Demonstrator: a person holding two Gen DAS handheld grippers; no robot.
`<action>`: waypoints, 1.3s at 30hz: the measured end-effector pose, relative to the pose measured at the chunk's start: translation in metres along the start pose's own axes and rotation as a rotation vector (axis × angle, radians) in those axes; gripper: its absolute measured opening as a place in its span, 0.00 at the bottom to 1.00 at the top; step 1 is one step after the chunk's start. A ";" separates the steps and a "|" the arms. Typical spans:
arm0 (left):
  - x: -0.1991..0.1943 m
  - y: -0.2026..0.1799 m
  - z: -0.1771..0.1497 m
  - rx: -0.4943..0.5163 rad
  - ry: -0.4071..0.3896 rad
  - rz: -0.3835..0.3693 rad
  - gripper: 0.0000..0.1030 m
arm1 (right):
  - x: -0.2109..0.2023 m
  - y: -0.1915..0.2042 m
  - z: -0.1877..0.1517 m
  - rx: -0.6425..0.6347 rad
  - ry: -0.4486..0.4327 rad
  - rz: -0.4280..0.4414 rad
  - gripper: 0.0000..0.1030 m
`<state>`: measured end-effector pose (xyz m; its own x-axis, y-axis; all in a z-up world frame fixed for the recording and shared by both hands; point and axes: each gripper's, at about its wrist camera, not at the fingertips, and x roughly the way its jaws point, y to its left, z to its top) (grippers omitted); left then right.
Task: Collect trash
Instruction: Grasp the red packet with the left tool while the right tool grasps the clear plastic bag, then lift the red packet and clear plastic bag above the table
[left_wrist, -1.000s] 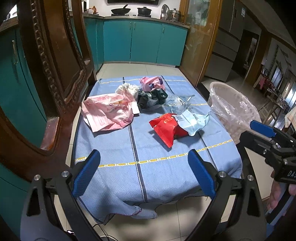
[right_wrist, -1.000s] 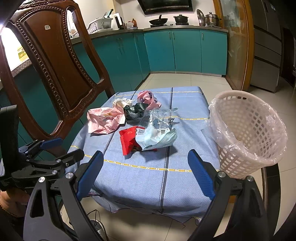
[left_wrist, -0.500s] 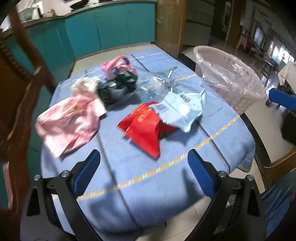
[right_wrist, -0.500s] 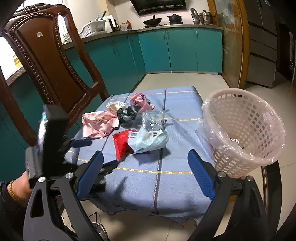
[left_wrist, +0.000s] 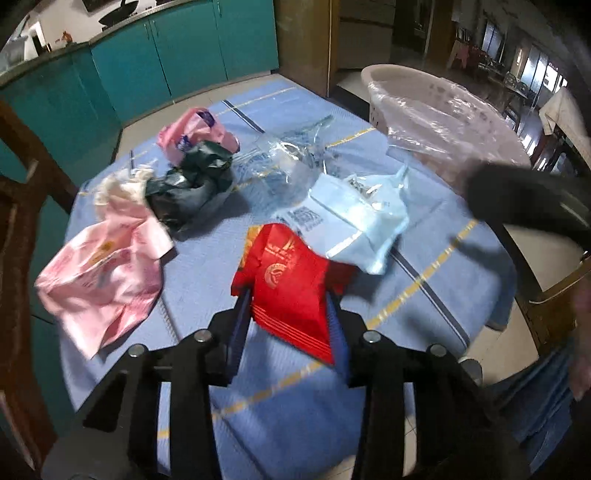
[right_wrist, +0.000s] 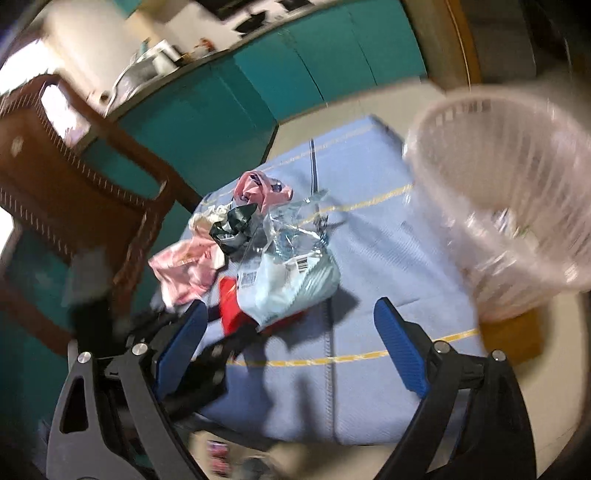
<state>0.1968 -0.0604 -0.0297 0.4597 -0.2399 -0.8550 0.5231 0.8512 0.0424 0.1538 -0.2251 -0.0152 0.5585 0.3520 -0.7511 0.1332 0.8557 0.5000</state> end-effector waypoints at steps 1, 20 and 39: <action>-0.010 -0.002 -0.005 0.010 -0.012 -0.002 0.37 | 0.007 -0.006 0.001 0.049 0.022 0.026 0.86; -0.143 0.083 -0.073 -0.529 -0.366 0.034 0.37 | -0.008 -0.002 0.003 0.139 0.010 0.115 0.11; -0.127 0.069 -0.060 -0.495 -0.341 0.050 0.37 | -0.053 0.059 -0.021 -0.282 -0.080 -0.036 0.11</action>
<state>0.1311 0.0565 0.0511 0.7222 -0.2600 -0.6410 0.1358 0.9619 -0.2372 0.1145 -0.1856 0.0452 0.6220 0.2975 -0.7243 -0.0722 0.9428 0.3253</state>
